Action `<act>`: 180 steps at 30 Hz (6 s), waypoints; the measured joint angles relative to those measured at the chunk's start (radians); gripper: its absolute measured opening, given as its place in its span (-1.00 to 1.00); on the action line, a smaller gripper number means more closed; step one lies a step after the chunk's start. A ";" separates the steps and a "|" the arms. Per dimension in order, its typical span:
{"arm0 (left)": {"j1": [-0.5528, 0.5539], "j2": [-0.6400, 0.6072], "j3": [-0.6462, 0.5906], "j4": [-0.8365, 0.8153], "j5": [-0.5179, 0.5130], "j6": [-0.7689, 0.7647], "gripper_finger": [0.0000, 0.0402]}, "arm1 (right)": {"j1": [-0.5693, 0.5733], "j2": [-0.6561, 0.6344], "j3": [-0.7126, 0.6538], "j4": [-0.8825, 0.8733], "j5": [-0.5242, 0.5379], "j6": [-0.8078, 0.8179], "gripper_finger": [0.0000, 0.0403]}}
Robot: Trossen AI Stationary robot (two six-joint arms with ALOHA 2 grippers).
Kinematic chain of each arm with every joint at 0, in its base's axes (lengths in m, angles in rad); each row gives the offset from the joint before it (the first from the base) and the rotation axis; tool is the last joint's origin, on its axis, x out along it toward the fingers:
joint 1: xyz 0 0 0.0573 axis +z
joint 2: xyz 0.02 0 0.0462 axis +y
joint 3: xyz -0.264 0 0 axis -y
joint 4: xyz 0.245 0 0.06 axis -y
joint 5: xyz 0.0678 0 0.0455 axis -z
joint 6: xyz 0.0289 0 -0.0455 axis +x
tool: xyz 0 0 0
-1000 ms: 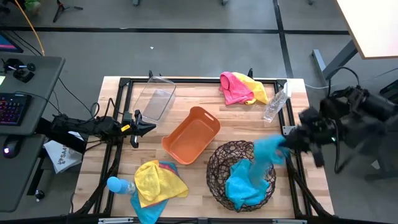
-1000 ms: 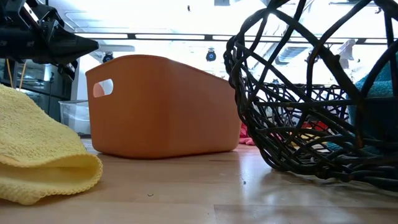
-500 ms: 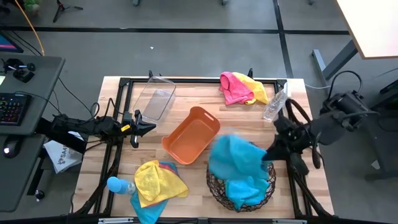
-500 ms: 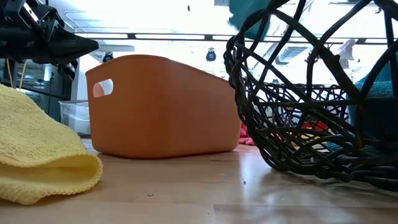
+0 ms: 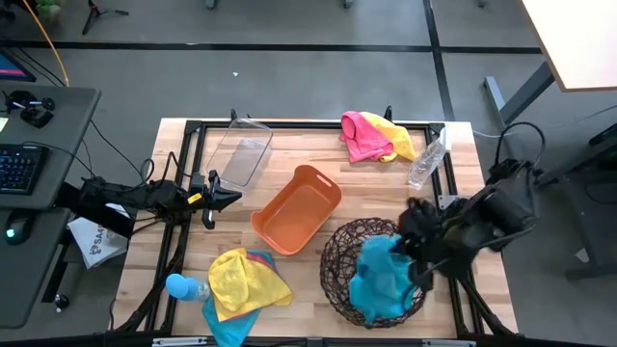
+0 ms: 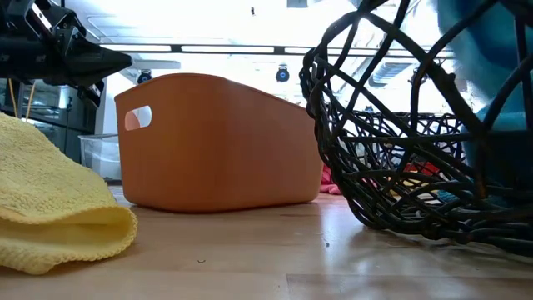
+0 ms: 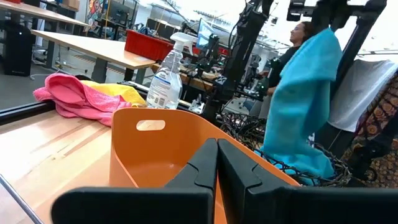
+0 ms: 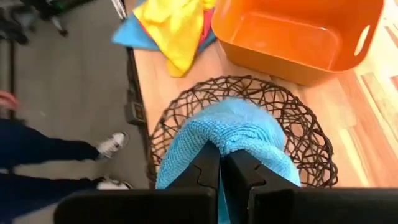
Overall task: Sort microfiber towel by color & place in baskets
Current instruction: Put the right blue towel into the black wire basket, then put the blue towel into the black wire basket
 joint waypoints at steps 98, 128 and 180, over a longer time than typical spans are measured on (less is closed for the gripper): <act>-0.346 1.436 1.477 -0.966 0.362 0.429 -0.17 | -0.410 -0.120 -0.433 0.788 0.028 -0.182 0.88; -0.828 2.114 1.783 -1.121 0.267 0.354 -0.20 | -0.259 -0.121 -0.407 0.602 0.035 -0.221 0.88; -0.508 1.398 1.686 -0.894 -0.227 0.152 -1.00 | -0.229 -0.221 -0.408 0.671 0.039 -0.237 0.88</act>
